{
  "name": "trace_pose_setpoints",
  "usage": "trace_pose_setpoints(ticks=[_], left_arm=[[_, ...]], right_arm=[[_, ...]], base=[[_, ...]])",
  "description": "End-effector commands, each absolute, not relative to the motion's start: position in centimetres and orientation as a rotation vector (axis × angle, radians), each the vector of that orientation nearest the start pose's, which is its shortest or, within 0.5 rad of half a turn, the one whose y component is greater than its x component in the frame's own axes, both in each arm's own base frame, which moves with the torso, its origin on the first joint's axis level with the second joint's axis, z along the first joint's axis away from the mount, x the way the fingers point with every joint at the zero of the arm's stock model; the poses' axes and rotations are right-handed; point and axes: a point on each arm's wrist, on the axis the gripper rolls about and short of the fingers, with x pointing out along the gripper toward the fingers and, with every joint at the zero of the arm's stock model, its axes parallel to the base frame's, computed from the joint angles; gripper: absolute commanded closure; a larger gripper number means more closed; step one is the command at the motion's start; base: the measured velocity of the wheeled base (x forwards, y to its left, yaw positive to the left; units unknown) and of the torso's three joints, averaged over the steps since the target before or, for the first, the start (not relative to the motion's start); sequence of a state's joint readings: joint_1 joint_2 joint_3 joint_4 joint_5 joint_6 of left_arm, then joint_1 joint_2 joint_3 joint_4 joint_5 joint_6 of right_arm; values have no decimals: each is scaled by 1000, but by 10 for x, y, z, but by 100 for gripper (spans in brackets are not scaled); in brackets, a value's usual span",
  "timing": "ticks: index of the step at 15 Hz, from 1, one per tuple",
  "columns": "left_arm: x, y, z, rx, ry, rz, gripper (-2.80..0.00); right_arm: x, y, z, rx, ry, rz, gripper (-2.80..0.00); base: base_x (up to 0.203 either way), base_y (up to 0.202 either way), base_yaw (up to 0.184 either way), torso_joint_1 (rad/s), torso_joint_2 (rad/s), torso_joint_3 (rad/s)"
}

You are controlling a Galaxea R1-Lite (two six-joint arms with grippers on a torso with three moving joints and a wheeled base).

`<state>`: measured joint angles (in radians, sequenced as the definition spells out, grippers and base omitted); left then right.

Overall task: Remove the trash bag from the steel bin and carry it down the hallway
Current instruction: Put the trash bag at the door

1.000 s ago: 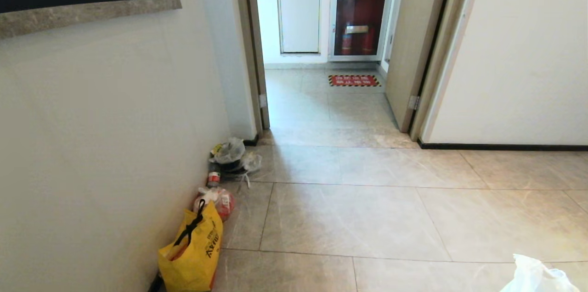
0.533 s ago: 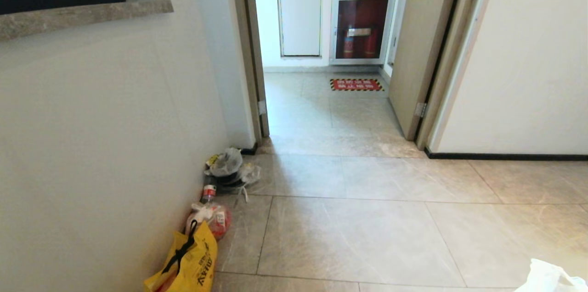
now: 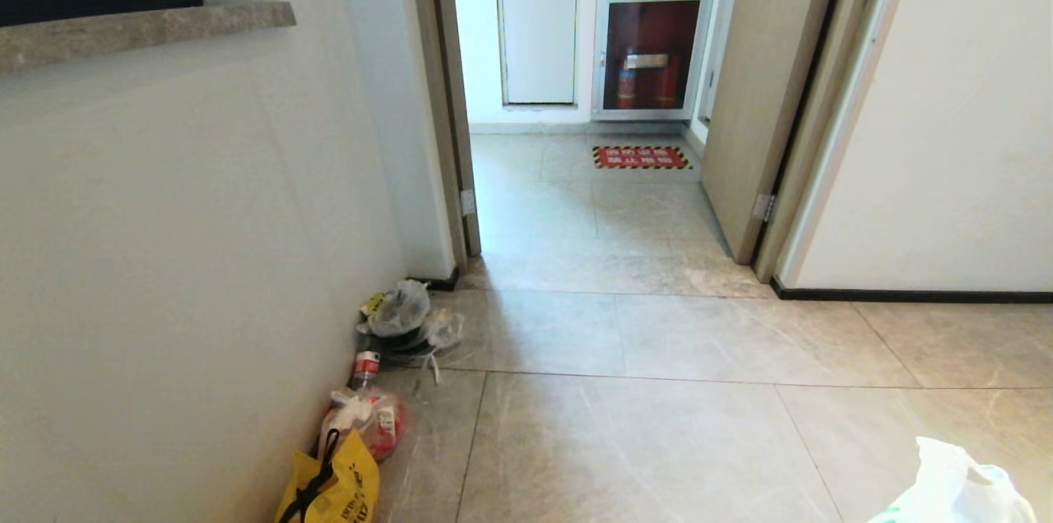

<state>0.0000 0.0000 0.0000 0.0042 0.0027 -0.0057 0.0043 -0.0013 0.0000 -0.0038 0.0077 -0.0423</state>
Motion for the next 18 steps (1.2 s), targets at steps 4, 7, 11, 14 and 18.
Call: trace_pose_setpoints(ticks=[4,7,11,14,18], left_arm=[[-23,0,75,-6,5,3,0],[-23,0,75,-6,5,3,0],[-23,0,75,-6,5,3,0],[-23,0,75,-6,5,3,0],[-23,0,75,-5,5,3,0]], right_arm=[[-23,0,76,-43,-5,12,0],[-23,0,76,-43,-3,12,0],[-23,0,76,-43,-3,11,0],[-23,0,76,-43,-4,11,0],[-23,0,76,-43,-3,11,0]], base=[[0,0,0,0,0,0],[0,0,0,0,0,0],[0,0,0,0,0,0],[0,0,0,0,0,0],[0,0,0,0,0,0]])
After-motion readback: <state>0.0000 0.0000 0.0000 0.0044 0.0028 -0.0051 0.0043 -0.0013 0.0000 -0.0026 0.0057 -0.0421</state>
